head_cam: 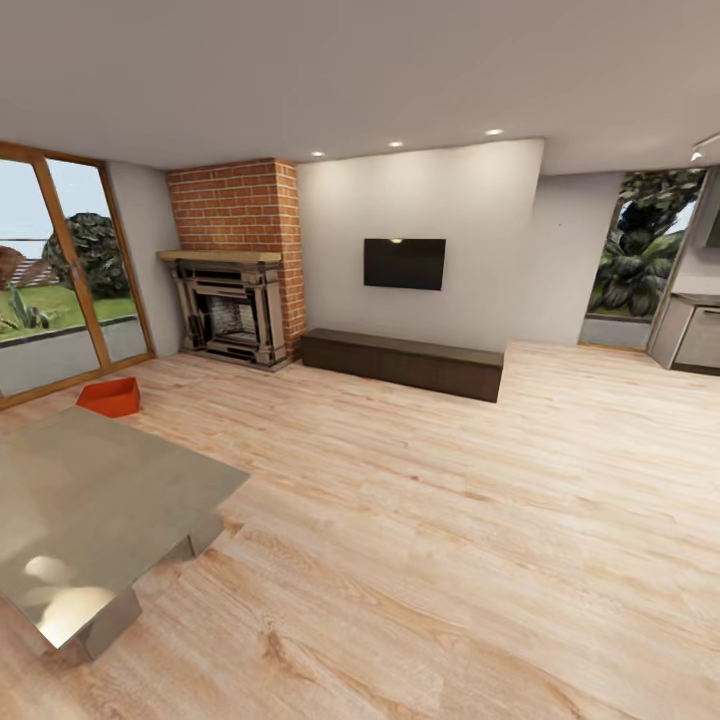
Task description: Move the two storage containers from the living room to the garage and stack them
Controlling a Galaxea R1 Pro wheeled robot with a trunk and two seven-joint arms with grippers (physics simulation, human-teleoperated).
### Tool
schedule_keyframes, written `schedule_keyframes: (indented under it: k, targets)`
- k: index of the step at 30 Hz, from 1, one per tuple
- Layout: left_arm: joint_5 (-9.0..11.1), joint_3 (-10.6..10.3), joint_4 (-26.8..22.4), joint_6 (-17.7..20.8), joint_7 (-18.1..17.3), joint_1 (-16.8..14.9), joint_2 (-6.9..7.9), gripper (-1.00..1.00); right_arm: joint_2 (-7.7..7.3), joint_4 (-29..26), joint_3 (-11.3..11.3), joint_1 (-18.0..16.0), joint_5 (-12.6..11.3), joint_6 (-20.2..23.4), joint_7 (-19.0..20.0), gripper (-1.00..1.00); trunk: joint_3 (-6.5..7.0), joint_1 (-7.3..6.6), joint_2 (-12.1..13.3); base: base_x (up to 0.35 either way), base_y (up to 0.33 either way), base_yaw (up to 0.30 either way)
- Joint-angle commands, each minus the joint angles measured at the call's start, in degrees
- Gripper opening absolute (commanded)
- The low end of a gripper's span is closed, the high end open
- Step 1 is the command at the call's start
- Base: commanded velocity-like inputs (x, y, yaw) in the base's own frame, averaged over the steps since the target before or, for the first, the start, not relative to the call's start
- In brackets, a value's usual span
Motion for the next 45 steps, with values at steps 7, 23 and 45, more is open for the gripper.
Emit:
schedule_keyframes:
  k: [7,23,45]
  targets:
    - [0.45,0.43,0.07,-0.05,-0.59,-0.05,-0.02,1.00,0.01,0.03,-0.39,-0.08,0.42,-0.16,0.15,1.00,-0.10,0.05,-0.08,0.323,-0.108,0.000]
    - [0.45,0.43,0.06,-0.04,-0.59,-0.05,-0.02,1.00,0.02,0.04,-0.39,-0.06,0.42,-0.16,0.15,1.00,-0.10,0.05,-0.08,0.323,-0.105,0.000]
    - [0.45,0.43,0.08,-0.03,-0.59,-0.05,-0.02,1.00,0.04,0.05,-0.39,-0.06,0.42,-0.16,0.15,1.00,-0.10,0.05,-0.08,0.323,-0.099,0.000]
